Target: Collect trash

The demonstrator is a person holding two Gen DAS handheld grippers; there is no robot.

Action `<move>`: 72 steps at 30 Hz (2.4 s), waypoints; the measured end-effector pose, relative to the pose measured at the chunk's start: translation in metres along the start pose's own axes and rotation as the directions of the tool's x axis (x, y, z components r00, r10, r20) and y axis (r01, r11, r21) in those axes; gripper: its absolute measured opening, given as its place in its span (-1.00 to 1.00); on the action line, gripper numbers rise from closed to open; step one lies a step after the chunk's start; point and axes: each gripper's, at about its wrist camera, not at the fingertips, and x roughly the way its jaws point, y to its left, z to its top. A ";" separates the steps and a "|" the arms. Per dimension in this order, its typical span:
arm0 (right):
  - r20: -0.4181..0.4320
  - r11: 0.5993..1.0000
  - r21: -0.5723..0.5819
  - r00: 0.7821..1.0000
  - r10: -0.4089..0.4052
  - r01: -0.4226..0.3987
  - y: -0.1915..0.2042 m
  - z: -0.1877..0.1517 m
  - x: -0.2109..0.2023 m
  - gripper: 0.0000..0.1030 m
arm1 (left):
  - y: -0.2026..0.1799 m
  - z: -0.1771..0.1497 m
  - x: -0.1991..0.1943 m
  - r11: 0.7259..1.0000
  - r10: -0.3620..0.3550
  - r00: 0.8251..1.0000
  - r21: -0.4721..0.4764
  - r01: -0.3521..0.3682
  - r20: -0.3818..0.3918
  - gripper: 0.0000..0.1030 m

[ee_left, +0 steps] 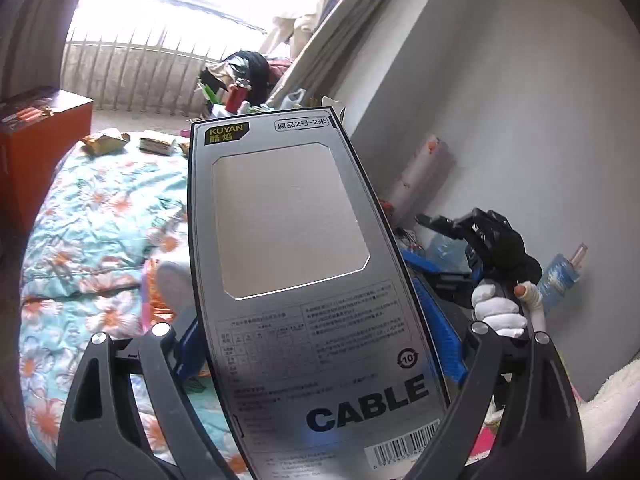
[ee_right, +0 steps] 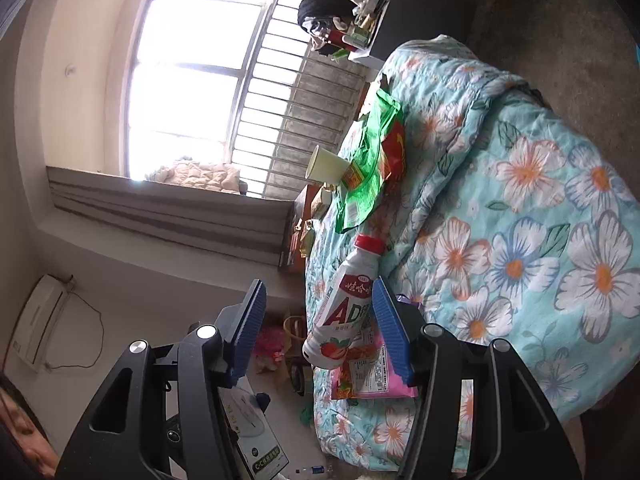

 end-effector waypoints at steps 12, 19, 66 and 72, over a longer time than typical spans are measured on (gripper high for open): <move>-0.235 0.983 0.157 0.970 -0.056 0.094 -0.007 -0.034 0.152 0.12 | 0.098 -0.012 0.004 0.921 0.366 0.922 -0.089 -0.378 -0.128 0.64; -0.251 0.972 0.187 0.963 -0.095 0.144 -0.008 -0.040 0.181 0.14 | 0.114 -0.013 0.004 0.922 0.361 0.920 -0.092 -0.377 -0.155 0.64; 0.009 0.900 0.327 0.953 0.303 -0.289 -0.056 -0.041 0.031 0.05 | 0.043 0.026 0.027 0.954 0.299 0.944 0.018 -0.300 -0.141 0.64; 0.066 0.889 0.319 0.943 0.325 -0.329 -0.067 -0.036 -0.003 0.05 | 0.015 0.036 0.048 0.969 0.247 0.957 0.063 -0.240 -0.151 0.64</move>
